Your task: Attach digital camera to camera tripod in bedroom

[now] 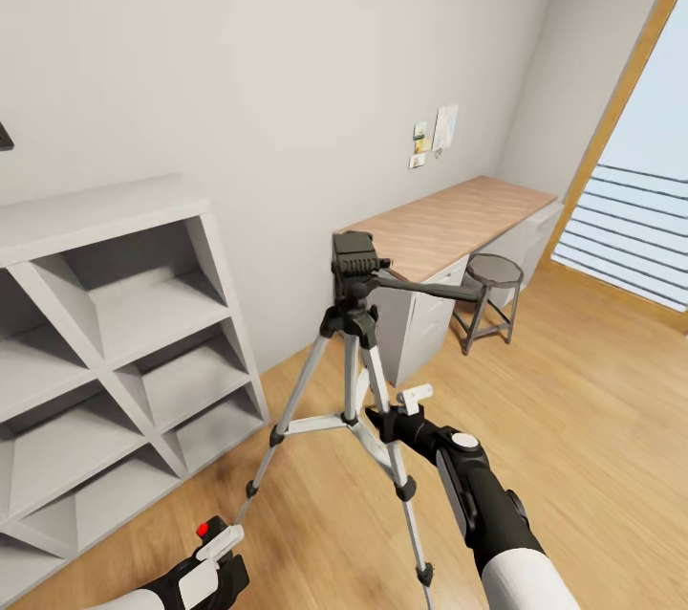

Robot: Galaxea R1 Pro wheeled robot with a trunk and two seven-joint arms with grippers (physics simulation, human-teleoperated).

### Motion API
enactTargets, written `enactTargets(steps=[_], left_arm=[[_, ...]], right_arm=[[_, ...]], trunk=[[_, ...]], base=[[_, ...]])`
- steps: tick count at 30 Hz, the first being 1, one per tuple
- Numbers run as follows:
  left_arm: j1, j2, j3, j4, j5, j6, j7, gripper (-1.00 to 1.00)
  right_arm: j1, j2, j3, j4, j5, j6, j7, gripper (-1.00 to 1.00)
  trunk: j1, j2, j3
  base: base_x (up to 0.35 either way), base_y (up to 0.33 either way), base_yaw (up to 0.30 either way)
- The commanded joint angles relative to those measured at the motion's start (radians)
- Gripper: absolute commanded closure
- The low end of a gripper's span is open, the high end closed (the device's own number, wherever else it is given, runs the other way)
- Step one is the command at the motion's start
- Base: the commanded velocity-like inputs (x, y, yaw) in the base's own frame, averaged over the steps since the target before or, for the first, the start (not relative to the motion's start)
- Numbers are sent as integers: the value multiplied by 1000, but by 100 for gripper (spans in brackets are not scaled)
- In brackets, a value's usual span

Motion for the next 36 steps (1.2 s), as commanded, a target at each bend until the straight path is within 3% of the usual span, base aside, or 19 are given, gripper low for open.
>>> enactTargets(steps=[1,18,21,23,25,36], left_arm=[[-1,0,-9,0,7,4,2,100],[-1,0,-9,0,4,3,2,100],[-1,0,-12,-10,-2,4,-1,100],[-1,14,-13,-81,-4,15,0,100],[4,25,-5,-90,4,11,-1,100],[-3,30,-4,-79,5,2,1,100]], right_arm=[[-1,2,-5,-2,1,6,9,100],[0,2,-5,-42,15,-18,7,100],[0,2,-5,-35,34,-28,5,100],[1,2,-5,-34,62,-36,4,100],[2,2,-3,-33,48,-43,4,100],[2,2,-2,-69,78,-44,5,100]], trunk=[[1,-2,-2],[1,-2,-2],[1,-2,-2],[1,-2,-2],[1,-2,-2],[1,-2,-2]], base=[[0,0,0],[0,0,0],[0,0,0],[0,0,0],[0,0,0],[0,0,0]])
